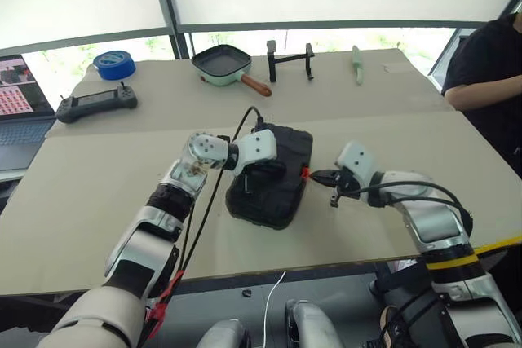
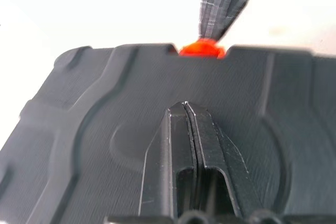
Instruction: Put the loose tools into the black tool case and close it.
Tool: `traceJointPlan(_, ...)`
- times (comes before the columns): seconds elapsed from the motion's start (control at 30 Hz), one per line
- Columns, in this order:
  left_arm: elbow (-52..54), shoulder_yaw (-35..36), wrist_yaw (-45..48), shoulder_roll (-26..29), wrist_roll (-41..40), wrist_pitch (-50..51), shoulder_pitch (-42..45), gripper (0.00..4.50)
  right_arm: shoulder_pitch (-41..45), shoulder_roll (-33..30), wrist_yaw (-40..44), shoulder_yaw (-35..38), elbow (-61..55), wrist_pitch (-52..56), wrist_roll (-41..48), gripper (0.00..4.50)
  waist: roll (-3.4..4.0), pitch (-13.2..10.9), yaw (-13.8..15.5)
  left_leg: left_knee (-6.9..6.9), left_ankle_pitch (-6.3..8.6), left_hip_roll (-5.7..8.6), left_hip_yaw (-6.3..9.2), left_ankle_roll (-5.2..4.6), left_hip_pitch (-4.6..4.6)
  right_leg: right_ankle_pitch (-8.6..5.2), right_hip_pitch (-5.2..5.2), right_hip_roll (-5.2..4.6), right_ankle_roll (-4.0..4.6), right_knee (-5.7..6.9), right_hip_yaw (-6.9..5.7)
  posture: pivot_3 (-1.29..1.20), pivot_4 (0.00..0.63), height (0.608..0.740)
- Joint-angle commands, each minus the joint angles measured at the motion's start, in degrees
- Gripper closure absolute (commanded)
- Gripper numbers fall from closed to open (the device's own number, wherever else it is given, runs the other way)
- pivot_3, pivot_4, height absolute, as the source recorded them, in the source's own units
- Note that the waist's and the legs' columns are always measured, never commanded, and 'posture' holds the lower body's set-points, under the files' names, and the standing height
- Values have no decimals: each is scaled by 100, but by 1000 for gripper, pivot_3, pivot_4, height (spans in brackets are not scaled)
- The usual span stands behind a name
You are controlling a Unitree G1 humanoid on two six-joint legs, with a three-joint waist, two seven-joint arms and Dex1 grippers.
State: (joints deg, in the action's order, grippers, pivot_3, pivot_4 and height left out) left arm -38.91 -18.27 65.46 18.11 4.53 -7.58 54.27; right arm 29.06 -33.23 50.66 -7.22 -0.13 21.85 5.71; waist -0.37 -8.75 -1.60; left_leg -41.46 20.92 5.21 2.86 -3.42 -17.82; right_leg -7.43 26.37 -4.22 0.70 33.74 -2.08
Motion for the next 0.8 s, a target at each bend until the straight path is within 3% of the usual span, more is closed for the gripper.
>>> traceJointPlan(0.03,-216,-330,111,4,295,85,-288,4433,253,178,30,-30,-411,-222,164,4500,1,1,-4,10,-2,0,0,3,6,0,-2,0,0,-1,2,0,150,740)
traceJointPlan(0.17,-201,-299,39,66,306,64,-295,4433,221,39,71,-64,-293,-278,-13,4500,2,2,91,27,-3,2,5,4,11,-1,-5,-1,1,-7,-4,0,150,740)
traceJointPlan(0.27,-24,-121,57,265,174,231,-331,4433,149,-198,259,314,-514,55,404,4500,2,2,106,25,-3,10,3,2,9,0,-5,-8,1,-13,-5,0,150,740)
traceJointPlan(0.43,1009,580,462,991,-594,1163,-698,3153,-241,-1050,1250,1079,-863,673,1496,3133,1,1,58,43,-3,1,3,4,10,-2,1,-1,4,-18,-4,0,150,740)
traceJointPlan(0.5,1790,1042,829,1552,-1174,1799,-1062,2324,-413,-1506,1724,1506,-754,934,1944,2275,2,-2,18,51,-5,-4,2,6,10,-4,6,3,7,-17,-4,0,150,740)
traceJointPlan(0.7,3602,2181,1506,3123,-2574,3607,-2077,194,-809,-2519,2782,2200,-573,1522,2827,300,-13,-21,82,39,-5,-2,1,5,-54,-6,66,-3,13,-6,-9,0,150,740)
traceJointPlan(0.73,3821,2332,1568,3379,-2738,3865,-2256,37,-864,-2633,2872,2263,-550,1551,2894,79,-15,-23,91,37,-5,-2,2,5,-59,-6,70,-3,14,-6,-12,0,150,740)
traceJointPlan(0.8,4060,2646,1568,3732,-2889,3964,-2659,37,-957,-2775,2985,2371,-519,1668,3067,79,-13,-24,125,39,-5,-1,4,5,-61,-6,71,-6,14,-10,-16,0,150,740)
